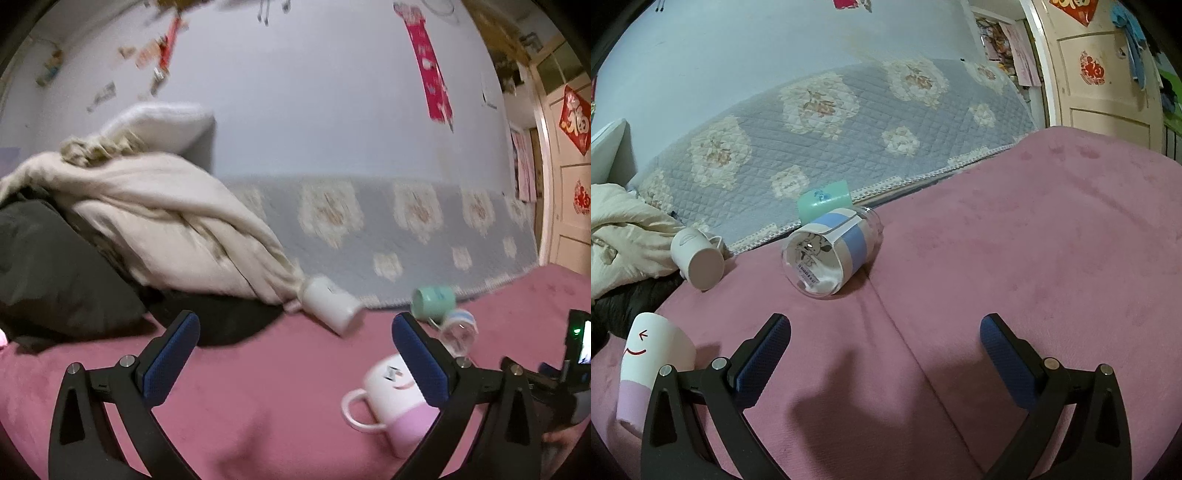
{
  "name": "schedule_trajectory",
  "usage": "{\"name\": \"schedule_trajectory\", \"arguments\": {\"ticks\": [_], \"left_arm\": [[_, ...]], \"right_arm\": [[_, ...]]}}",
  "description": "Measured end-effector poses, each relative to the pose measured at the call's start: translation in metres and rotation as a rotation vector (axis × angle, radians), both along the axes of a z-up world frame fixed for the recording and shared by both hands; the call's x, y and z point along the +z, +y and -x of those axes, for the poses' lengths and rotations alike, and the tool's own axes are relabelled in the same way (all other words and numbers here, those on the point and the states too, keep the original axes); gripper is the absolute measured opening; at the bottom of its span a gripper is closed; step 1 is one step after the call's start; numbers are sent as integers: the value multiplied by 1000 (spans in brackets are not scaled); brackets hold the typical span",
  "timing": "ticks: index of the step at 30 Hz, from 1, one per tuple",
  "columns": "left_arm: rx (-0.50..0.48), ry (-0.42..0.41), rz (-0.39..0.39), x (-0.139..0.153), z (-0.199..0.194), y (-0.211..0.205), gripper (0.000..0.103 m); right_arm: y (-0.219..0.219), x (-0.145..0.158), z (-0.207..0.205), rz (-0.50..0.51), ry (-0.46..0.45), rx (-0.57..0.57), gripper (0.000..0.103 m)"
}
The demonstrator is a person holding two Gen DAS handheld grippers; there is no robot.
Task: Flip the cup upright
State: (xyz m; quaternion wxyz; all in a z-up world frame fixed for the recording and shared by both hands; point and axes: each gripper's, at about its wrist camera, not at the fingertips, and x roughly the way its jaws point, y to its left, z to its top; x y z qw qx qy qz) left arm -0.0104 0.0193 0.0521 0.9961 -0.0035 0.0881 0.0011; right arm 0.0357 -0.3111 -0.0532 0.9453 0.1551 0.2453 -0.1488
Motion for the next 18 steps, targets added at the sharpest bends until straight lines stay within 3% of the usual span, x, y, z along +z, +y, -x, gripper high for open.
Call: {"name": "schedule_trajectory", "arguments": {"ticks": [3, 7, 9, 11, 15, 18], "left_arm": [[1, -18, -6, -18, -1, 7, 103], [-5, 45, 19, -47, -14, 10, 103], [-4, 34, 21, -45, -9, 10, 103], [-6, 17, 11, -47, -6, 8, 103], [-15, 48, 24, -51, -10, 9, 103], [-23, 39, 73, -52, -8, 18, 103]], "right_arm": [[-1, 0, 0, -6, 4, 10, 103], [0, 0, -4, -11, 19, 45, 103], [-2, 1, -8, -19, 60, 71, 103], [-5, 9, -17, 3, 166, 59, 103], [-13, 38, -24, -181, 224, 217, 103], [0, 60, -27, -186, 237, 281, 103]]}}
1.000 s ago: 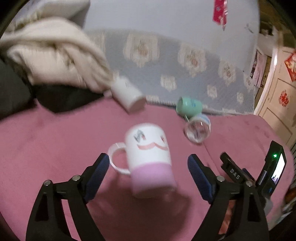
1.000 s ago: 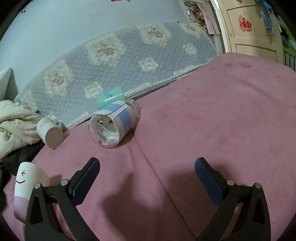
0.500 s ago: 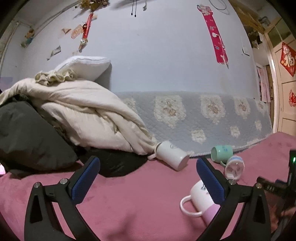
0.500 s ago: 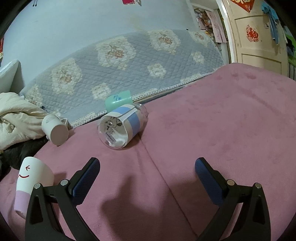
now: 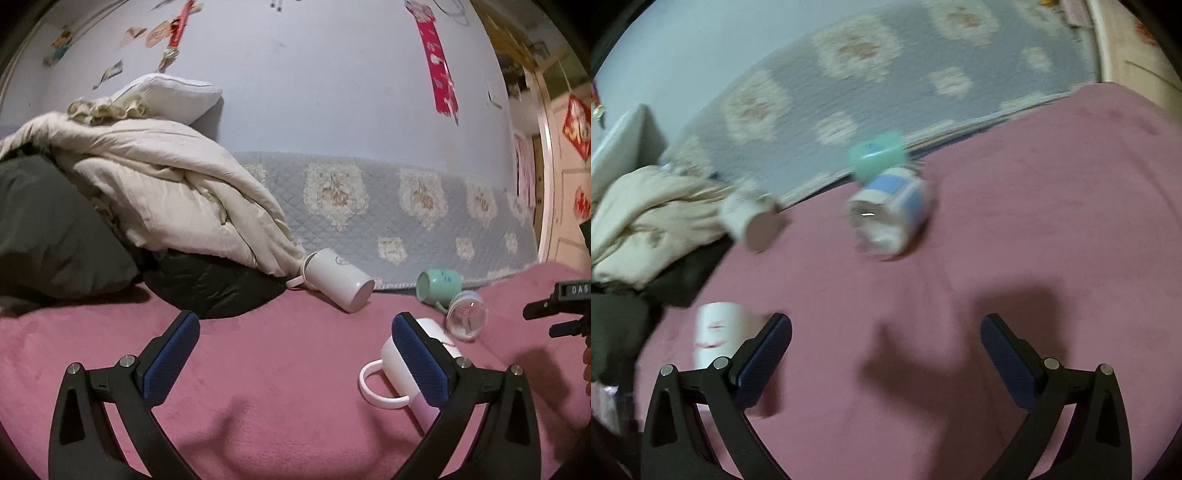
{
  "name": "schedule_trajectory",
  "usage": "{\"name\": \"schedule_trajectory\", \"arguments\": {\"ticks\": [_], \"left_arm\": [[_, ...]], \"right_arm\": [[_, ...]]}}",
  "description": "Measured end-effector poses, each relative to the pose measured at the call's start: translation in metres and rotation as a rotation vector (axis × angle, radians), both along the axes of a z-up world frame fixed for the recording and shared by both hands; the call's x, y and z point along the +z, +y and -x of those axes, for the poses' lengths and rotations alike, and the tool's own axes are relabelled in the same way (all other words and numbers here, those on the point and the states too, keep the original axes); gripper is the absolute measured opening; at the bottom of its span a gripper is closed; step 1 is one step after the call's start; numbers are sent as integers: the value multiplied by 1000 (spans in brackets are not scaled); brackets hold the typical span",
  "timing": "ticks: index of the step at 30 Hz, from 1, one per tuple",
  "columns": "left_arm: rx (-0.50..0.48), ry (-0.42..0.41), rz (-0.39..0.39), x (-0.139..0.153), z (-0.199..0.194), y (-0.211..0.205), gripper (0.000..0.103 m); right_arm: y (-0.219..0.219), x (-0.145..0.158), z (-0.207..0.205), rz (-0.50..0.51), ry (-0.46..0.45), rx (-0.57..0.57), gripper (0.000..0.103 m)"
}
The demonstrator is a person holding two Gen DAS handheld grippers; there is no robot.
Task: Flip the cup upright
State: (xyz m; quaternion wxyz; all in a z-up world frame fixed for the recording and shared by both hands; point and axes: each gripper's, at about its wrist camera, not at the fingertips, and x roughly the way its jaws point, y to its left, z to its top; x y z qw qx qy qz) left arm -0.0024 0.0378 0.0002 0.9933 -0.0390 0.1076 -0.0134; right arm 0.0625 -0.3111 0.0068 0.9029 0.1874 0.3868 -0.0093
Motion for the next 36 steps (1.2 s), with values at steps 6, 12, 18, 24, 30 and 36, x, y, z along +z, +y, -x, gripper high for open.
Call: {"name": "schedule_trajectory", "arguments": {"ticks": [6, 12, 18, 24, 30, 36], "left_arm": [[12, 11, 15, -3, 0, 2, 103], [2, -11, 37, -1, 4, 5, 103], [2, -23, 69, -1, 7, 11, 103], [5, 2, 89, -4, 2, 14, 103], [8, 14, 93, -6, 0, 14, 103], [-13, 63, 135, -11, -10, 21, 103]], "right_arm": [[40, 13, -8, -96, 31, 141, 103], [91, 4, -42, -167, 156, 300, 102], [137, 5, -85, -74, 242, 368, 100], [166, -18, -115, 7, 385, 404, 94], [168, -44, -129, 25, 472, 422, 91], [151, -41, -121, -44, 435, 444, 81]]}}
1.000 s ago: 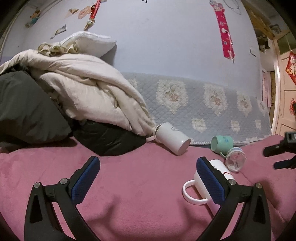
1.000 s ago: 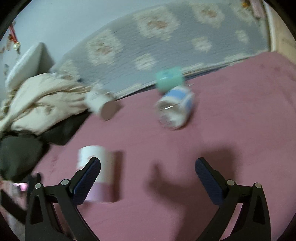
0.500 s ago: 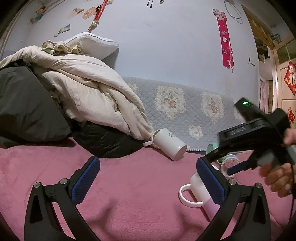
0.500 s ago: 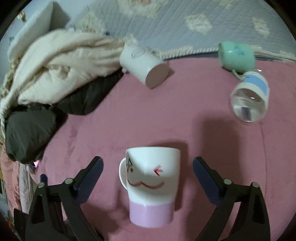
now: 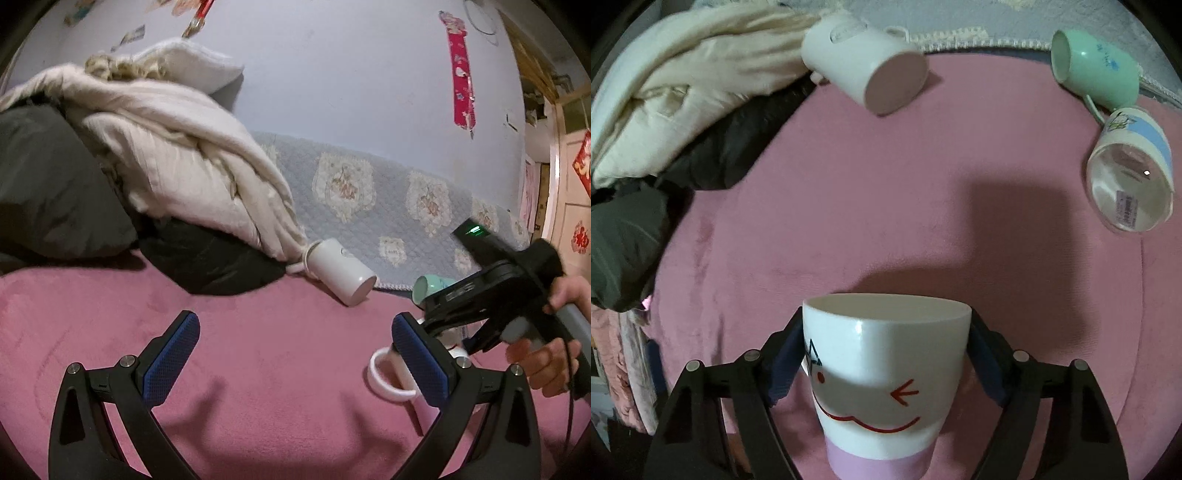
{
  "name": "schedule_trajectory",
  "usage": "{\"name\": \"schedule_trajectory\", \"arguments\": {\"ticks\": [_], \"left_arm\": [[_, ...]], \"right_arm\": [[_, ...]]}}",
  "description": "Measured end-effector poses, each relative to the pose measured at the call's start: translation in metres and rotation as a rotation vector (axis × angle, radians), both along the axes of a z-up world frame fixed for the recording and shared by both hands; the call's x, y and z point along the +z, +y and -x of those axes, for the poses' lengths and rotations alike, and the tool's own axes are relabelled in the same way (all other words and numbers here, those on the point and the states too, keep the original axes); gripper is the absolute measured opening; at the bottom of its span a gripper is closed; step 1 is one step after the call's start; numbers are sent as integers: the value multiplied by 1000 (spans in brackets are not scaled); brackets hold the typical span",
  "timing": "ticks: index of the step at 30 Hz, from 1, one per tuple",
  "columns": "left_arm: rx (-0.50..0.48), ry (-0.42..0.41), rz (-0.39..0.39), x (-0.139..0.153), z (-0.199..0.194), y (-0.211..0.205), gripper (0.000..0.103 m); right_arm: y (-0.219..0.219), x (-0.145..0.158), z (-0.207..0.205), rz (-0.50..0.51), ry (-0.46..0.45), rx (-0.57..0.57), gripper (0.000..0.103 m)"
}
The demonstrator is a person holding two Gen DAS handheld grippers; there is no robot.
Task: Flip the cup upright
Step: 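Grasp the face mug with the right tool and lift it upright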
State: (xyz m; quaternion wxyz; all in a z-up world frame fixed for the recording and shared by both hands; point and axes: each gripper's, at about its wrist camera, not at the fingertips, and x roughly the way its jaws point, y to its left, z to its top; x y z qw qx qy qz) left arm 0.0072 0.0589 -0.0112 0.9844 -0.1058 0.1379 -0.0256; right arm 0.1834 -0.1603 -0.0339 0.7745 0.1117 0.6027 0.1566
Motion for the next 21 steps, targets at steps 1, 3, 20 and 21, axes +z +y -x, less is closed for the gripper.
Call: {"name": "schedule_trajectory", "arguments": {"ticks": [1, 3, 20, 21], "left_arm": [[0, 2, 12, -1, 0, 2, 103], [9, -14, 23, 0, 4, 4, 103], [19, -26, -4, 2, 6, 0, 103], [19, -26, -5, 2, 6, -1, 103]], "right_arm": [[-2, 7, 5, -4, -41, -3, 81], [-6, 27, 20, -31, -158, 12, 81], [-7, 49, 87, 143, -673, 78, 81], [-7, 45, 90, 157, -683, 82, 81]]}}
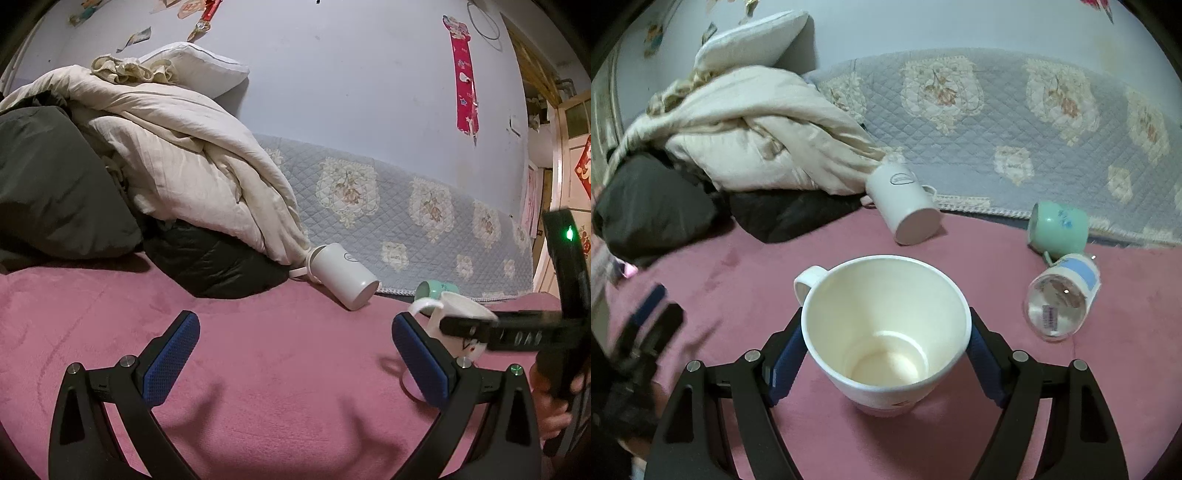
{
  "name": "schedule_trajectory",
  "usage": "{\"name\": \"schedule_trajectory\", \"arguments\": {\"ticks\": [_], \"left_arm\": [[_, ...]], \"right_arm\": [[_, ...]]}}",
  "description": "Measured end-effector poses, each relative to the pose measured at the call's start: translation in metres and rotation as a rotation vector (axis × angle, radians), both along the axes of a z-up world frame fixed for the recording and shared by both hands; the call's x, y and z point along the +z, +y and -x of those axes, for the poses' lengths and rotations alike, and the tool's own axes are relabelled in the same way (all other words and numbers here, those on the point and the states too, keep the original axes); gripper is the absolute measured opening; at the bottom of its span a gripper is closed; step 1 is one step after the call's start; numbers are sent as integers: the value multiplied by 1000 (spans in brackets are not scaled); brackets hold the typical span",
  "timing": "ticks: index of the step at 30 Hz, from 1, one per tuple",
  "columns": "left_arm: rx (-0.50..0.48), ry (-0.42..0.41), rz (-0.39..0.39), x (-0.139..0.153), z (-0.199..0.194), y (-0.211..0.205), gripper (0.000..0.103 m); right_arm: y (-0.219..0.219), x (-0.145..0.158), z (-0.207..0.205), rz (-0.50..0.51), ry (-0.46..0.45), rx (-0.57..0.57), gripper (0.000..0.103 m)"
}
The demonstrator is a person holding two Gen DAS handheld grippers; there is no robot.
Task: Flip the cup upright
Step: 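Grasp the face mug with the right tool and lift it upright, then set the face mug upright on the bed and open the right tool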
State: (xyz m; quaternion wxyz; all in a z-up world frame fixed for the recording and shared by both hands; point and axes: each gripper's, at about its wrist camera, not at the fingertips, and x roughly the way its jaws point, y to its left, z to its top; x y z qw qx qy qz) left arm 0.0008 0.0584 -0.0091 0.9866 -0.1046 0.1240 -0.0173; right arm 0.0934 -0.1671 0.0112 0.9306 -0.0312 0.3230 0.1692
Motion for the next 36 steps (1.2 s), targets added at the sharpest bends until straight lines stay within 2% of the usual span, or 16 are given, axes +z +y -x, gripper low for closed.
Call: {"name": "schedule_trajectory", "arguments": {"ticks": [2, 6, 8, 10, 13, 16, 20, 22, 25, 30, 36], "left_arm": [[-1, 1, 0, 0, 0, 0, 103], [-49, 3, 33, 1, 0, 3, 103], [-85, -1, 42, 1, 1, 2, 103], [-103, -23, 17, 3, 5, -4, 103], [-147, -44, -47, 5, 10, -19, 103], [-150, -33, -114, 6, 9, -34, 103], [-140, -16, -131, 6, 6, -36, 103], [-141, -17, -123, 6, 6, -34, 103], [-140, -14, -127, 5, 6, -35, 103], [-115, 10, -167, 4, 2, -40, 103], [-115, 15, -173, 4, 0, -40, 103]], "right_arm": [[-2, -10, 6, 9, -27, 5, 81], [-16, -14, 25, -91, -114, 12, 82], [-24, -13, 37, -134, -169, -20, 94], [-37, -12, 54, -178, -241, -63, 103], [-55, -9, 74, -215, -309, -96, 103], [-66, -7, 92, -154, -379, -142, 103], [-66, -13, 106, 21, -437, -197, 103], [-67, -22, 107, 48, -436, -220, 103], [-70, -35, 98, 35, -364, -215, 103], [-78, -37, 98, 1, -364, -229, 103], [-71, -44, 86, 30, -313, -217, 103]]}}
